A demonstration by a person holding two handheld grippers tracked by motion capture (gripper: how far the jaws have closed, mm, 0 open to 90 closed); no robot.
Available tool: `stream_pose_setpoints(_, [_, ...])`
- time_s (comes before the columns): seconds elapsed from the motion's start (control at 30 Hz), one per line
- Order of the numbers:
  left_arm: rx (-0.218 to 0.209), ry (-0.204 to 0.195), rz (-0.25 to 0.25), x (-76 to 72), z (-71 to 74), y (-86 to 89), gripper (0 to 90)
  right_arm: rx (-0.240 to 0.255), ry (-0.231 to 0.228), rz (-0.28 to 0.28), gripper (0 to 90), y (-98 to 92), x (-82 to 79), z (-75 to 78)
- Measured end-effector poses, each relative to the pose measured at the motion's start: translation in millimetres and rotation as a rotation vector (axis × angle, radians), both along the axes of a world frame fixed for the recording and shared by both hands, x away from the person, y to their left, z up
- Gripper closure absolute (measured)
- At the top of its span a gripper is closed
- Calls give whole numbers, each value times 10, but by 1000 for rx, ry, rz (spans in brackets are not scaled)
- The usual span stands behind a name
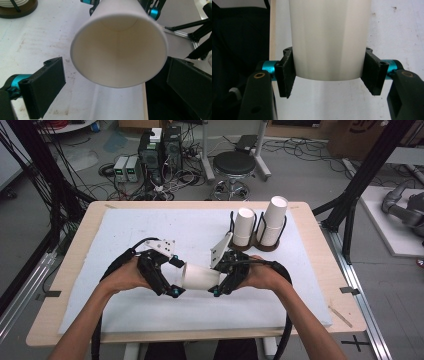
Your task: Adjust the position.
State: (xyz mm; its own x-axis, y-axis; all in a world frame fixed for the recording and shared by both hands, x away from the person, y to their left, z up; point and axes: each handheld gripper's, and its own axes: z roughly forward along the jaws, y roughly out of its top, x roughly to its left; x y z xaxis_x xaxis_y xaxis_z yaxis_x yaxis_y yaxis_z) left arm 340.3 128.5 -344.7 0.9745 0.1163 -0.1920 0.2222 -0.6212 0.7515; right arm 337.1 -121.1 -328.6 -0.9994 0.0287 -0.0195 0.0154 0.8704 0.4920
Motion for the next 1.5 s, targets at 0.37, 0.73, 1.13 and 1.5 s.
stream_pose_setpoints(0.37, [-116, 10, 56, -28, -139, 95, 17, 122, 13, -37, 366, -172, -3, -87])
stream_pose_setpoints(0.73, [-233, 1, 87, -68, -266, 113, 17, 298, 37, -70, 366, -305, -8, -191])
stream_pose_setpoints(1.13, [-358, 17, 104, -105, -402, 123, 17, 427, 60, -87, 366, -360, -36, -364])
stream_pose_setpoints(1.5, [-453, 38, 97, -132, -477, 38, 17, 554, 113, -88, 366, -363, -38, -557])
